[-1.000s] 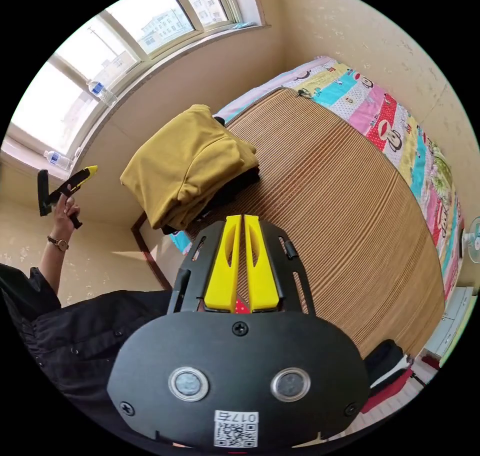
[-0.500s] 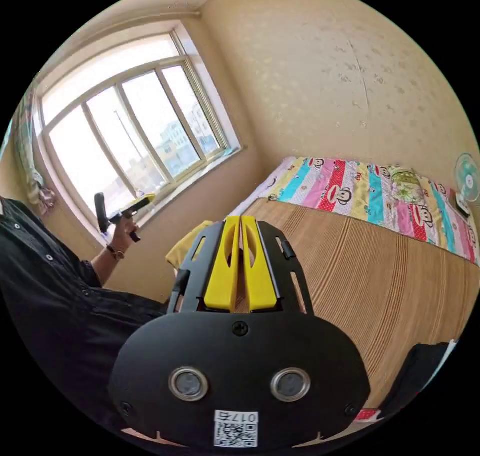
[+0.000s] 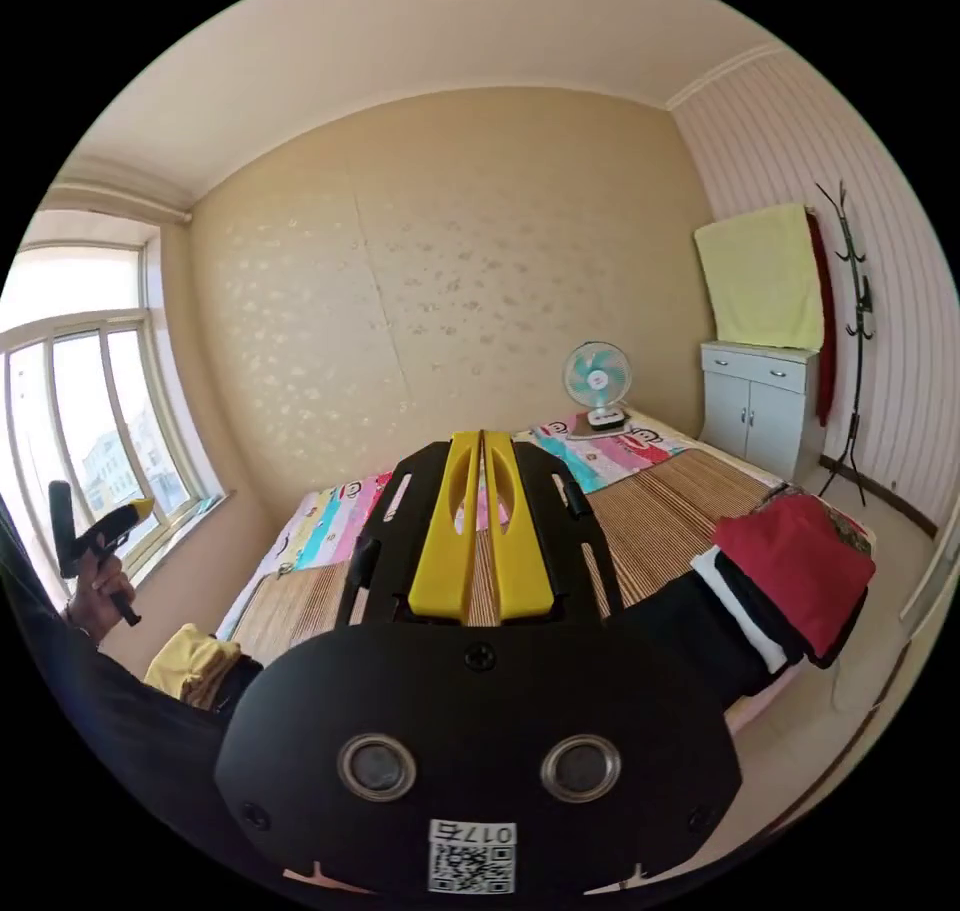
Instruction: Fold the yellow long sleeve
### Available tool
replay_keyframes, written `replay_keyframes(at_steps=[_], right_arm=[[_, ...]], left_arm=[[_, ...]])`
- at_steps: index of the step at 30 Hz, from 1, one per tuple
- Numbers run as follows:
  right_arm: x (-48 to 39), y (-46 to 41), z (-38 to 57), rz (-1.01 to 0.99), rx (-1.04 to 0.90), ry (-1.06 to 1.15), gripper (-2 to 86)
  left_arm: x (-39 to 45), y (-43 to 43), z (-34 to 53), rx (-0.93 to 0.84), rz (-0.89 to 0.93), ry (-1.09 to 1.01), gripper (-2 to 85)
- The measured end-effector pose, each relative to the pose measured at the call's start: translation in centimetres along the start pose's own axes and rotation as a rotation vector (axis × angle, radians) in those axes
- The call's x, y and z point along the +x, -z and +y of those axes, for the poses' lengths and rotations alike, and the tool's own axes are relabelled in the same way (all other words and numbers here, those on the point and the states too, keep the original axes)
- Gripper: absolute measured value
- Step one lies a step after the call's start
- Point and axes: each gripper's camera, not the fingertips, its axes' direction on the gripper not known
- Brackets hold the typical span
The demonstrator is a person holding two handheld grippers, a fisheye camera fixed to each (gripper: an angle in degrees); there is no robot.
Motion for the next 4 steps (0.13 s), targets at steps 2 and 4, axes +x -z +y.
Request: replay_keyframes(at_steps=[2,4], right_arm=[[6.6,0.5,-0.4,0.091,0.011,-0.133,0.2],[10.9,0.6,-0.4,0.157,0.003,-0.205,0.2]], left_arm=[[0.3,-3.0,0.4,-0.020,0.038,-0.003,-0.5],[0.7,-5.5,0.9,-0.032,0.030,-0.014,-0.5]])
